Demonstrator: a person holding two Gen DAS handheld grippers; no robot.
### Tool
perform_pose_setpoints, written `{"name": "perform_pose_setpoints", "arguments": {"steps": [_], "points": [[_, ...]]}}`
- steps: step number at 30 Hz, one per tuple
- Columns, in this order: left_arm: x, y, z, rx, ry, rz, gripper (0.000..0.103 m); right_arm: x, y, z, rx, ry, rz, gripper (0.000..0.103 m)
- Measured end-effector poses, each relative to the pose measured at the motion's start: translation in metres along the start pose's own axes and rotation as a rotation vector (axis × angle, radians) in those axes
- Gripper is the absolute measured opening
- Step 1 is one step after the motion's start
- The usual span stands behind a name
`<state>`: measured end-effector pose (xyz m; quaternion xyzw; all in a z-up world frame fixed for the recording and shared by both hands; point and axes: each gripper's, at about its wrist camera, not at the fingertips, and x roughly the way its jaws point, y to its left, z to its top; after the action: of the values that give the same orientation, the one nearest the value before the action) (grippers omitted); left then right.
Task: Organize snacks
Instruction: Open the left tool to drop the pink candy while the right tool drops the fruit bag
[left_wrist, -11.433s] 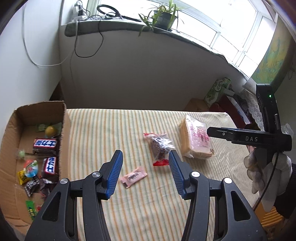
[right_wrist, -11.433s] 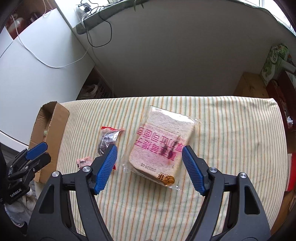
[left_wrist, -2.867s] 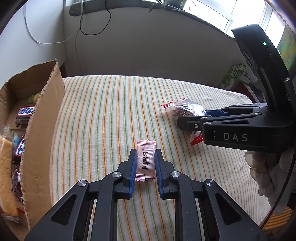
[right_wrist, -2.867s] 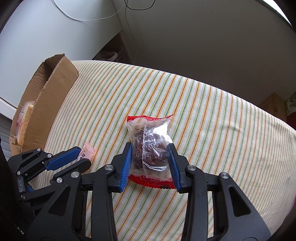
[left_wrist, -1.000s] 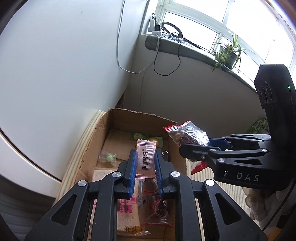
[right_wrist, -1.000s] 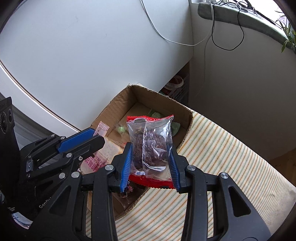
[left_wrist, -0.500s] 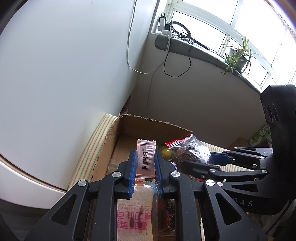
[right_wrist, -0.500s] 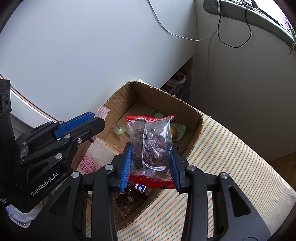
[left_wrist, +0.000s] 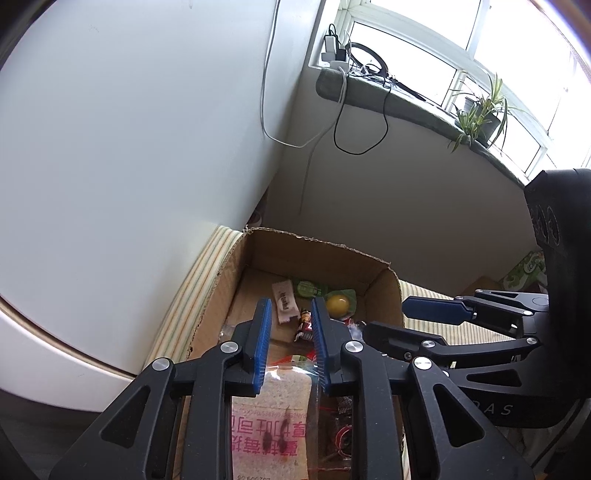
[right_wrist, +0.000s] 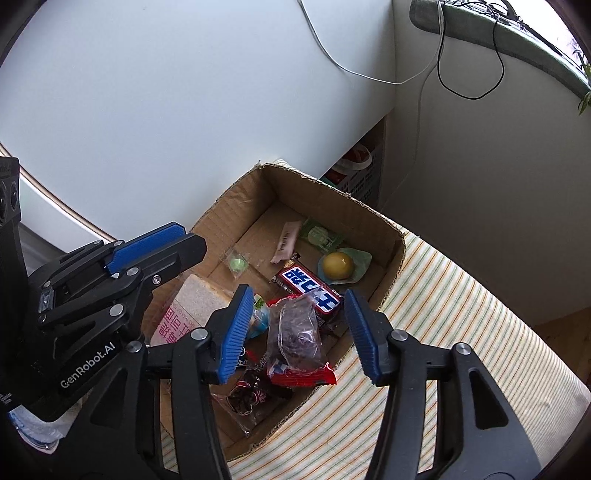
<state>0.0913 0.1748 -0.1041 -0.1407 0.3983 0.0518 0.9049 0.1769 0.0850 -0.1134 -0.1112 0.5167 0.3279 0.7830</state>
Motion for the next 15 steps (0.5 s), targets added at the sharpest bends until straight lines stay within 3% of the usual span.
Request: {"name": "perform_pose_setpoints", "arguments": {"steps": [5, 9, 15], "points": [[-0.008, 0.000, -0.001, -0.001, -0.013, 0.011, 0.020, -0.008, 0.000, -0.003, 0.005, -0.011, 0.003, 0.054], [-0.019, 0.000, -0.002, -0.008, -0.029, 0.021, 0.035, -0.019, 0.000, -0.006, 0.003, -0.029, -0.002, 0.055], [-0.038, -0.004, -0.006, -0.011, -0.049, 0.028, 0.035, -0.041, 0.001, -0.015, 0.005, -0.071, 0.002, 0.062]]}}
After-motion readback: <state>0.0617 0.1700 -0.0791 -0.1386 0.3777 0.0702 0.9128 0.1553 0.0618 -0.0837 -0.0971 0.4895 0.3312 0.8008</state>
